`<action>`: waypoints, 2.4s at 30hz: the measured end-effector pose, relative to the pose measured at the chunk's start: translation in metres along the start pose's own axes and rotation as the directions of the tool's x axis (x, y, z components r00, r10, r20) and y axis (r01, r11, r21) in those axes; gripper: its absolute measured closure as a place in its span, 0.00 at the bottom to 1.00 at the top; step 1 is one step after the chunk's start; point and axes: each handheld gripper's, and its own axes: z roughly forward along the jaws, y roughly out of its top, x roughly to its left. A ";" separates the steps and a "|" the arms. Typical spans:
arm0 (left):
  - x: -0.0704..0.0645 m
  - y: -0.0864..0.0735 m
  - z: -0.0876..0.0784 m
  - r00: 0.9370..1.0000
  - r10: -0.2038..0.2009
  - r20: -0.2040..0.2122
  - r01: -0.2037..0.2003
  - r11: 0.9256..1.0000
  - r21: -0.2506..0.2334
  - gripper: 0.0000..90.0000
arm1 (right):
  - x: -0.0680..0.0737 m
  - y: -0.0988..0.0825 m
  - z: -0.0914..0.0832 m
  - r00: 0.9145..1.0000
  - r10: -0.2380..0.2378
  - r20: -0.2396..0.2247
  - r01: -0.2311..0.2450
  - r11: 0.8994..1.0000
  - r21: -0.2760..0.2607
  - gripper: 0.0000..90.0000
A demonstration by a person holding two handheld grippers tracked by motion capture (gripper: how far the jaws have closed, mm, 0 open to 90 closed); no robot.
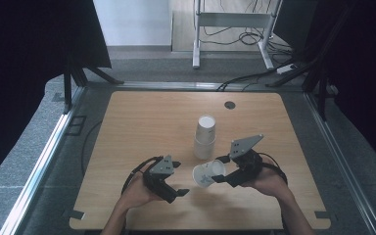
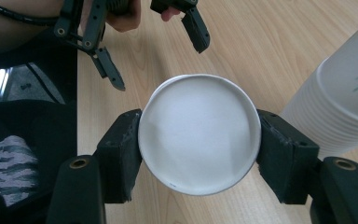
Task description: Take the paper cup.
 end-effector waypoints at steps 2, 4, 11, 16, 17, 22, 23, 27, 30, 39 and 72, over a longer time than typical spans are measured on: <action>-0.001 0.000 0.002 1.000 0.010 0.001 -0.010 1.000 0.007 0.06 | 0.001 -0.004 0.003 1.000 0.001 -0.005 -0.001 1.000 -0.007 0.40; -0.002 0.000 0.003 1.000 0.018 0.002 -0.019 1.000 0.013 0.06 | 0.002 -0.009 0.006 1.000 0.009 -0.009 -0.009 1.000 -0.021 0.40; -0.007 -0.001 0.005 0.999 0.038 0.006 -0.038 0.999 0.016 0.07 | 0.003 -0.018 0.014 1.000 0.005 -0.018 -0.006 0.999 -0.037 0.40; -0.011 0.000 0.006 0.998 0.057 0.018 -0.057 0.998 0.013 0.07 | 0.007 -0.023 0.017 1.000 0.003 -0.020 -0.004 0.998 -0.060 0.40; -0.012 0.000 0.007 0.998 0.061 0.022 -0.062 0.998 0.011 0.07 | 0.007 -0.023 0.017 1.000 0.004 -0.018 -0.005 0.998 -0.070 0.40; -0.016 0.002 0.011 0.997 0.071 0.036 -0.072 0.997 0.005 0.07 | 0.010 -0.024 0.018 0.999 0.009 -0.038 -0.013 0.995 -0.103 0.40; -0.017 0.003 0.012 0.997 0.074 0.039 -0.074 0.997 0.006 0.07 | 0.010 -0.025 0.019 0.999 0.004 -0.041 -0.008 0.995 -0.104 0.40; -0.018 0.002 0.016 0.996 0.081 0.047 -0.081 0.997 0.015 0.07 | 0.013 -0.025 0.026 0.998 -0.005 -0.065 -0.001 0.994 -0.106 0.40; -0.018 0.001 0.019 0.995 0.080 0.056 -0.081 0.997 0.017 0.08 | 0.015 -0.024 0.031 0.997 -0.014 -0.076 0.006 0.994 -0.107 0.40; -0.019 -0.002 0.026 0.993 0.089 0.076 -0.091 0.996 0.025 0.10 | 0.017 -0.024 0.034 0.995 -0.015 -0.099 0.002 0.992 -0.128 0.40; -0.019 -0.003 0.024 0.993 0.108 0.055 -0.110 0.994 0.027 0.37 | 0.015 -0.025 0.035 0.994 -0.013 -0.111 0.000 0.992 -0.124 0.40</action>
